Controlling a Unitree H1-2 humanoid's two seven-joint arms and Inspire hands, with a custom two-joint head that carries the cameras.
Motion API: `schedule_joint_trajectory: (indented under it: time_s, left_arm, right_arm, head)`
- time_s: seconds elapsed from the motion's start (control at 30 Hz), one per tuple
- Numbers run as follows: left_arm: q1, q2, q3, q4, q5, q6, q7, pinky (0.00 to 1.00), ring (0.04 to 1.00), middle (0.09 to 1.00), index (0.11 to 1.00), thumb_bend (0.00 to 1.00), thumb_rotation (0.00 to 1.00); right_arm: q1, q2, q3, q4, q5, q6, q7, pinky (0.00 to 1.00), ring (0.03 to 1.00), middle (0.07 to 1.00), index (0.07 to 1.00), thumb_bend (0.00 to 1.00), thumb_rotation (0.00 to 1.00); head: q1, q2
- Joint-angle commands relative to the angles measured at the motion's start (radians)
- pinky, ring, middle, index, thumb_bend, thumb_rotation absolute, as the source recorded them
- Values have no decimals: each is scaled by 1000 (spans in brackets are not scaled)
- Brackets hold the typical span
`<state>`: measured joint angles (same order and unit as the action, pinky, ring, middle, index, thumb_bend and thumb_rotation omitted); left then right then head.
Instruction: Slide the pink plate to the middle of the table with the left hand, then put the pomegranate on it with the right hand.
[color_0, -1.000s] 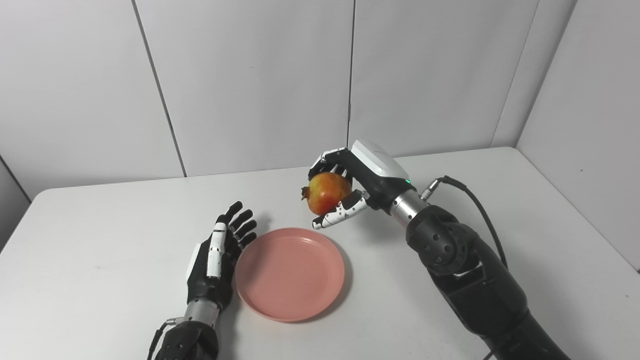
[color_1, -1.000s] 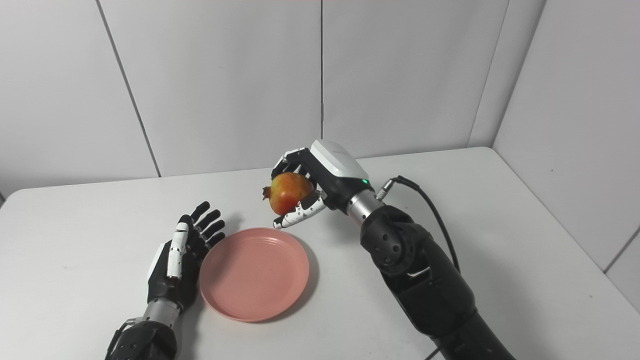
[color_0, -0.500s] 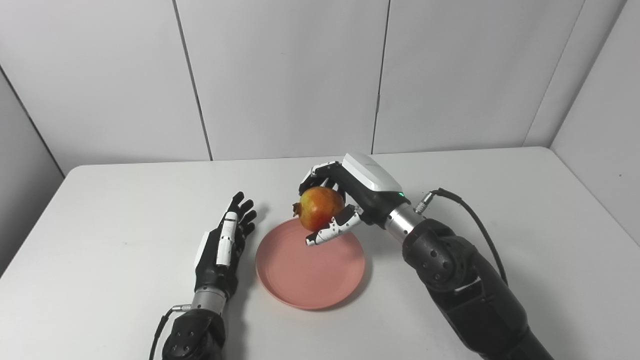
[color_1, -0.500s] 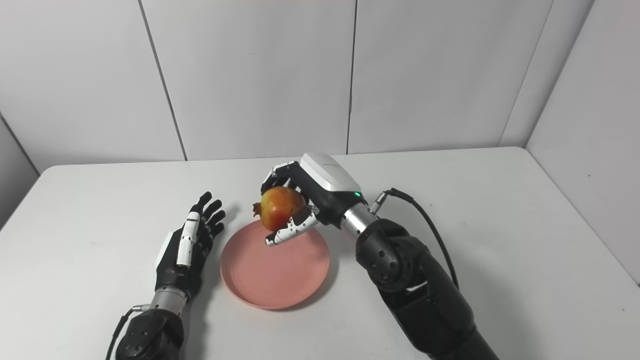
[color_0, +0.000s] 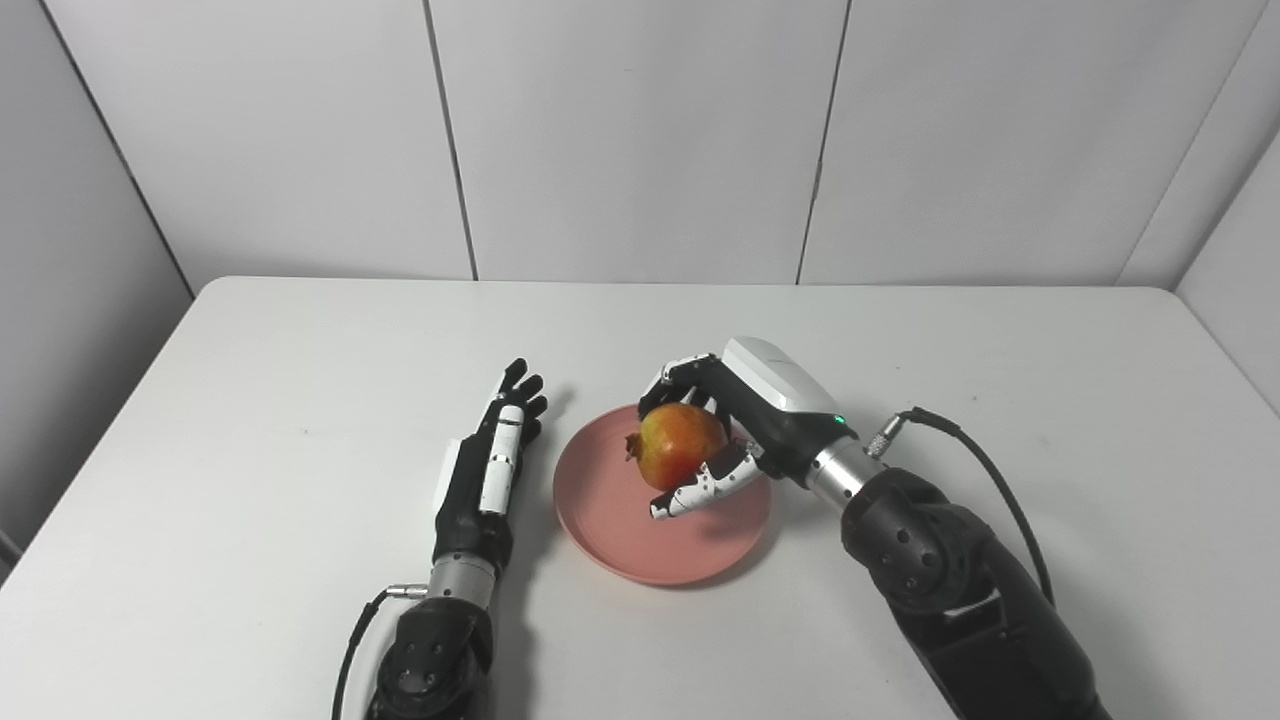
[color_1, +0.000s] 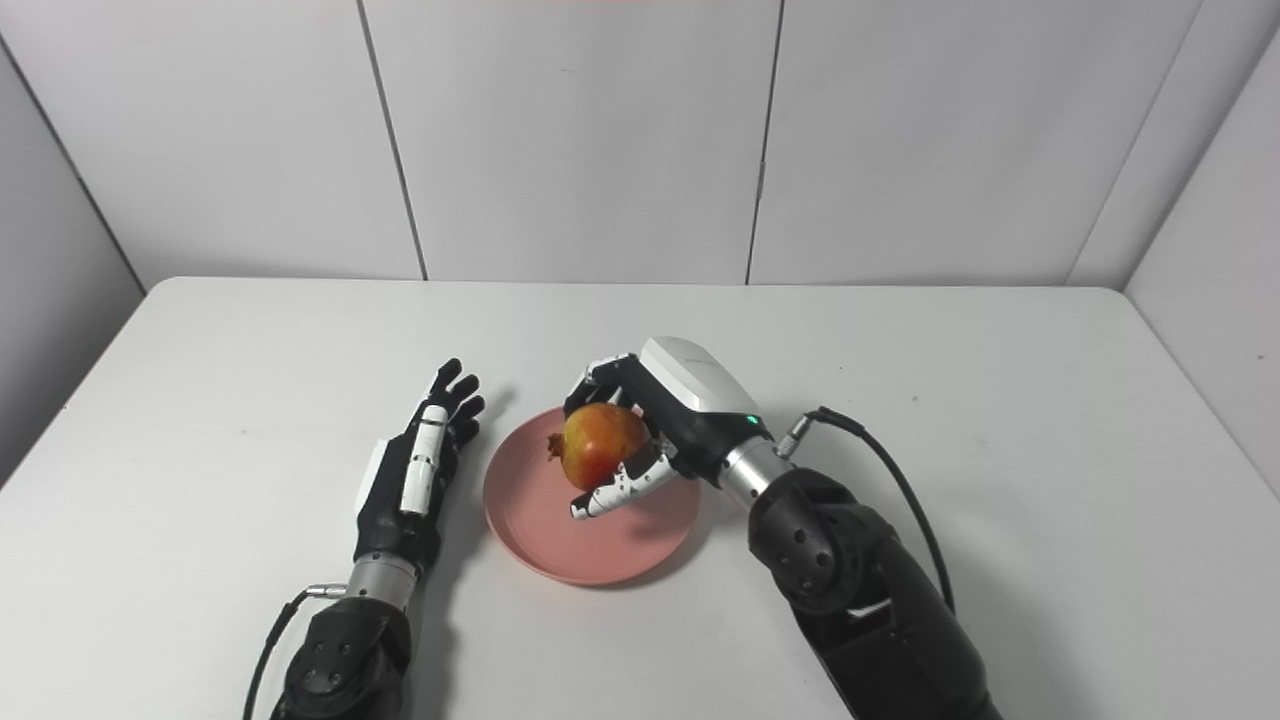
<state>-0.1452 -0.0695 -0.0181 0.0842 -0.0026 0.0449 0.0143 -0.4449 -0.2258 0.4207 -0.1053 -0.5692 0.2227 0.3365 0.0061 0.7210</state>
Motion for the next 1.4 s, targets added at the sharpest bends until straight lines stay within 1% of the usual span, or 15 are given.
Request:
schedule_joint_trajectory:
  time_s: [0.0,0.2,0.3,0.43,0.53,0.77,0.83,1.03,1.23,1.37]
  left_arm:
    - [1,-13,-9,-15,13,-10,11,936,921,930,921,354,1000]
    - [6,-13,-17,3,27,-20,19,909,908,908,905,348,1000]
    - [7,-15,-19,8,38,-19,25,901,903,900,898,348,1000]
    - [6,-21,-20,20,41,-27,30,904,901,896,894,347,1000]
    - [4,-24,-25,28,45,-32,33,903,900,894,892,352,1000]
    - [1,-34,-25,30,57,-29,45,908,904,895,890,354,1000]
    - [1,-34,-27,26,60,-26,48,908,905,896,890,358,1000]
    - [2,-38,-29,20,61,-19,57,903,901,894,888,359,1000]
    - [1,-35,-30,28,64,-31,58,900,897,890,885,361,1000]
    - [1,-36,-29,29,63,-37,58,899,896,891,886,359,1000]
  right_arm:
    - [-32,8,-8,-10,-4,-55,-27,302,377,460,490,506,135]
    - [-21,17,4,30,-13,-94,-55,325,405,490,491,505,137]
    - [-22,22,9,51,-26,-128,-76,327,405,493,491,506,135]
    - [-27,28,15,72,-39,-160,-94,315,394,487,490,507,133]
    - [-34,32,26,90,-68,-178,-109,305,388,481,490,507,133]
    - [-61,58,46,150,-118,-201,-149,256,336,432,489,508,132]
    - [-70,65,53,171,-141,-199,-156,245,328,423,489,509,131]
    - [-88,80,64,232,-185,-210,-183,246,337,432,489,510,129]
    - [-90,76,85,248,-232,-213,-201,235,327,431,490,511,129]
    - [-86,73,91,252,-241,-216,-207,228,319,428,490,511,129]
  head:
    - [0,3]
    - [0,7]
    - [-1,8]
    - [3,10]
    - [8,11]
    - [11,12]
    - [11,12]
    - [12,13]
    - [9,14]
    - [6,13]
